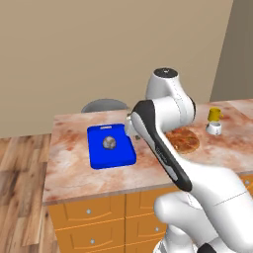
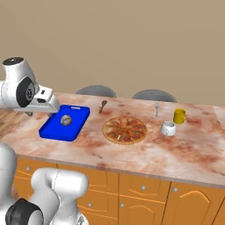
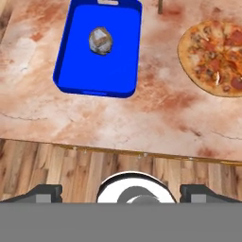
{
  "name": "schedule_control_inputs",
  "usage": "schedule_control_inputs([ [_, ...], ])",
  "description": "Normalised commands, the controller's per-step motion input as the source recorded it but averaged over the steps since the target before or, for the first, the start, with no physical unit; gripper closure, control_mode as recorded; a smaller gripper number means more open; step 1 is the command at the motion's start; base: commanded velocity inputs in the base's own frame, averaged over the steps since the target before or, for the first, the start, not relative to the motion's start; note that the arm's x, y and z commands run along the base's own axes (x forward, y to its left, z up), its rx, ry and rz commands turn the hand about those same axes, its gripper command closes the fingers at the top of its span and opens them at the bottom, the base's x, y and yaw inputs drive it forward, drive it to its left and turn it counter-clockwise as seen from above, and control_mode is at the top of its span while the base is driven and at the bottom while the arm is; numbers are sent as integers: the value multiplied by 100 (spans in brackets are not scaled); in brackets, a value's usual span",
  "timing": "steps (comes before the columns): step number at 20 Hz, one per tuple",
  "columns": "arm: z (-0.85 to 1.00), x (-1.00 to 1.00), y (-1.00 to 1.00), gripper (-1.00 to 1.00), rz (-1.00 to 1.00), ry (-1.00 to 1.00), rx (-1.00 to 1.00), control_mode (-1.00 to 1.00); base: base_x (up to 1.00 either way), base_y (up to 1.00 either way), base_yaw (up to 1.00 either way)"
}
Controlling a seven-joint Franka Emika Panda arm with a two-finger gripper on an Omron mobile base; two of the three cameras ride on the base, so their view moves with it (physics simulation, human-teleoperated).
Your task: Take the pizza cutter from the drawer on the left and place it on the dining counter for cutting.
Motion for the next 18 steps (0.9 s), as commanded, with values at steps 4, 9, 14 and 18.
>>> schedule_control_inputs([
  [4, -24, -29, 18, -100, 0, -1, 0, -100, 0, 0, 0],
  [9, -21, -23, 25, -100, 0, -6, 0, -100, 0, 0, 0],
  [14, -29, -8, 34, -100, 0, -17, 0, -100, 0, 0, 0],
  [18, -28, -3, 32, -100, 0, -20, 0, -100, 0, 0, 0],
])
